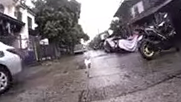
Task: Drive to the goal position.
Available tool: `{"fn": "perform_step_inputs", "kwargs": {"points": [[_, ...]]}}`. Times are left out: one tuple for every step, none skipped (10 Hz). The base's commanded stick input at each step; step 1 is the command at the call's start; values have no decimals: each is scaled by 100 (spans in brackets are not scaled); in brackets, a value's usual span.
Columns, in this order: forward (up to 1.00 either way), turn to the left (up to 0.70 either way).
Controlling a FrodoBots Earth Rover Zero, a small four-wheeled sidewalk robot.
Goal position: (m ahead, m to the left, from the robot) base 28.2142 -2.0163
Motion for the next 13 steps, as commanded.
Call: {"fn": "perform_step_inputs", "kwargs": {"points": [[100,0],[100,0],[100,0],[100,0],[100,0],[100,0],[100,0],[100,0],[100,0],[100,0],[100,0],[100,0],[100,-8]]}}
